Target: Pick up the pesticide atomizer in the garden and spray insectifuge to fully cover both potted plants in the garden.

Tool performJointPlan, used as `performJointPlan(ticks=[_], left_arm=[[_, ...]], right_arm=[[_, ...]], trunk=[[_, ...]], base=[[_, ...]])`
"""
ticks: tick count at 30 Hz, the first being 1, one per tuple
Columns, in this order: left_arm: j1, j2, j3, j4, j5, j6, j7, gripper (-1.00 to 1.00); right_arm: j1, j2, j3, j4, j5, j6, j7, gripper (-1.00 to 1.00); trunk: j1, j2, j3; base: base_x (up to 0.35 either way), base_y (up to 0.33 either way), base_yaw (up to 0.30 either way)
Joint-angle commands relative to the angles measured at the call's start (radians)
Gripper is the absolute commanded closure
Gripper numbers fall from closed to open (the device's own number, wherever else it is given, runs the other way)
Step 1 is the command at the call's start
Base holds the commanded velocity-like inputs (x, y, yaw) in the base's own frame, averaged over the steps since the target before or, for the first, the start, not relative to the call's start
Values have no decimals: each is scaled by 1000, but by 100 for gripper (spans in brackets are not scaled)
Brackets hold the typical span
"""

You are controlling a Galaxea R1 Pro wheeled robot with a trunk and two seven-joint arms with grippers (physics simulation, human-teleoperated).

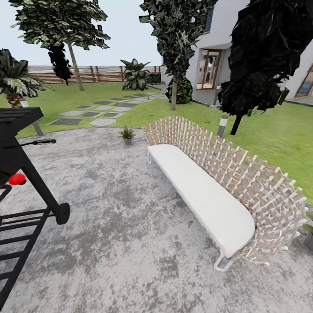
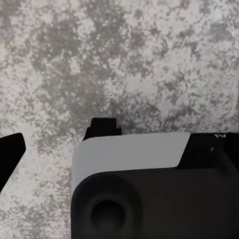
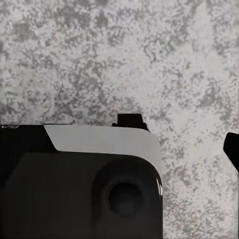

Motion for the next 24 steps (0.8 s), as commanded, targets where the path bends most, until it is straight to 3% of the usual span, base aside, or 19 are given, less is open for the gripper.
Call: performJointPlan(ticks=[1,24], left_arm=[[-1,0,1,1,0,-3,-1,-100],[-1,0,1,1,0,-4,-2,-100]], right_arm=[[0,0,-1,-1,0,-3,0,-100],[0,-5,-3,-4,-6,-3,0,-100]], trunk=[[1,0,-1],[1,0,-13]], base=[[327,0,278],[327,0,278]])
